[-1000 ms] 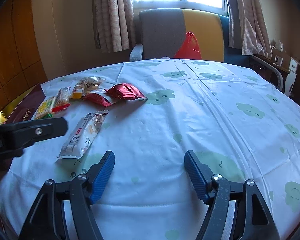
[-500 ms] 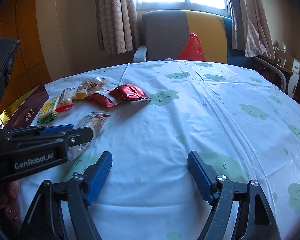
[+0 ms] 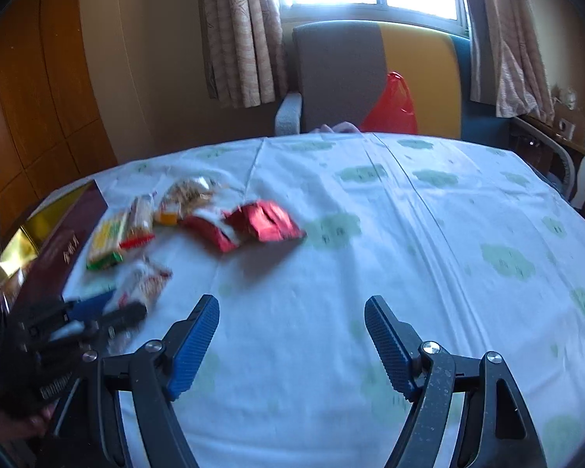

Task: Organize snacks
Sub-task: 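Grasp the red foil pack with the right tool while the left tool holds the white bar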

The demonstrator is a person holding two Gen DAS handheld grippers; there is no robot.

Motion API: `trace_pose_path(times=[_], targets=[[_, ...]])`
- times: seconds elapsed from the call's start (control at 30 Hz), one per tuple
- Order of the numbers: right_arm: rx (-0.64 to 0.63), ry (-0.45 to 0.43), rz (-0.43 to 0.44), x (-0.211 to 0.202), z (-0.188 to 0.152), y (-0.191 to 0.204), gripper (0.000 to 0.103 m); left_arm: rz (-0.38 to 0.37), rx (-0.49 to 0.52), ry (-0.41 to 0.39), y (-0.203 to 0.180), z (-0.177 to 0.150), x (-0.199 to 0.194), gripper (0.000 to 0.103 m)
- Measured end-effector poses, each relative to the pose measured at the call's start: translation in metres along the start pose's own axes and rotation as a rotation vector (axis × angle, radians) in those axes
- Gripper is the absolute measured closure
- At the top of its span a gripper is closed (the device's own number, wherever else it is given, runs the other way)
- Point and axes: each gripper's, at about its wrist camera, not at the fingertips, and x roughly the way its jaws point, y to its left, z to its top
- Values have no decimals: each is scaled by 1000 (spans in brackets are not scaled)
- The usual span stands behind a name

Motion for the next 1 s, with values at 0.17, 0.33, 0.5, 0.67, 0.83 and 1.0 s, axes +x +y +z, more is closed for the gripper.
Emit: trace_pose_path(times=[0.17, 0.33, 0.5, 0.67, 0.83, 1.0], targets=[[4, 31, 49, 32, 44, -2, 27, -16, -17, -6, 0, -1, -1, 68], [-83, 65, 64, 71, 69, 14, 27, -12, -13, -11, -1, -2, -1, 68], [-112, 128, 78, 106, 67, 21, 37, -16, -15, -14, 0, -3, -1, 68], [-90, 136, 122, 108, 62, 17, 61, -19, -17, -17, 1, -4, -1, 68], [-58, 126, 134, 94, 51, 13, 61, -19, -17, -17, 1, -4, -1, 68], [-15, 106, 89, 70, 34, 10, 61, -20, -18, -17, 1, -4, -1, 67]])
